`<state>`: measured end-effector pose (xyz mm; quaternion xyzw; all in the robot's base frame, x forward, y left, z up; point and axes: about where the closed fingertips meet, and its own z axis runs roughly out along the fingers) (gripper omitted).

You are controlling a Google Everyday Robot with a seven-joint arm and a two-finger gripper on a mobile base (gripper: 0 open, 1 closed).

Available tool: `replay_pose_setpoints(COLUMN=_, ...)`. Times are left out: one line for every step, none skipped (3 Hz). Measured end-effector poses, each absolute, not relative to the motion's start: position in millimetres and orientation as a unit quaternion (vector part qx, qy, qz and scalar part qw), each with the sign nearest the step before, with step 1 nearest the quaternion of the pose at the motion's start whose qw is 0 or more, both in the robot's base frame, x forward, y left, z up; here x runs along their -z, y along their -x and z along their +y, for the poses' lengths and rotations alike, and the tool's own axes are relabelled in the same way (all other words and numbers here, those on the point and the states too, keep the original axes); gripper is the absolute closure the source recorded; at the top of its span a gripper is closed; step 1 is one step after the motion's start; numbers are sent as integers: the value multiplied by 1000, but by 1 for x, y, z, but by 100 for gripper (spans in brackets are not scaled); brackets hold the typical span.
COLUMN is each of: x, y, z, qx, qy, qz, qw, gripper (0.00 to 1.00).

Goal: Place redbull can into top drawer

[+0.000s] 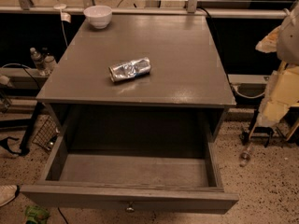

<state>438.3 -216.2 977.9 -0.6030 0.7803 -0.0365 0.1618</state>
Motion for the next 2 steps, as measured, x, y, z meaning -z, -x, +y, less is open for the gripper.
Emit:
replay_pose_setpoints(x=-978, y=-438, z=-216, qx=37, qy=603, qz=780, qw=162, gripper=0)
replay_pose_setpoints(x=-979, y=-465, z=-203, qx=36, qy=627, qz=759, qw=172, gripper=0)
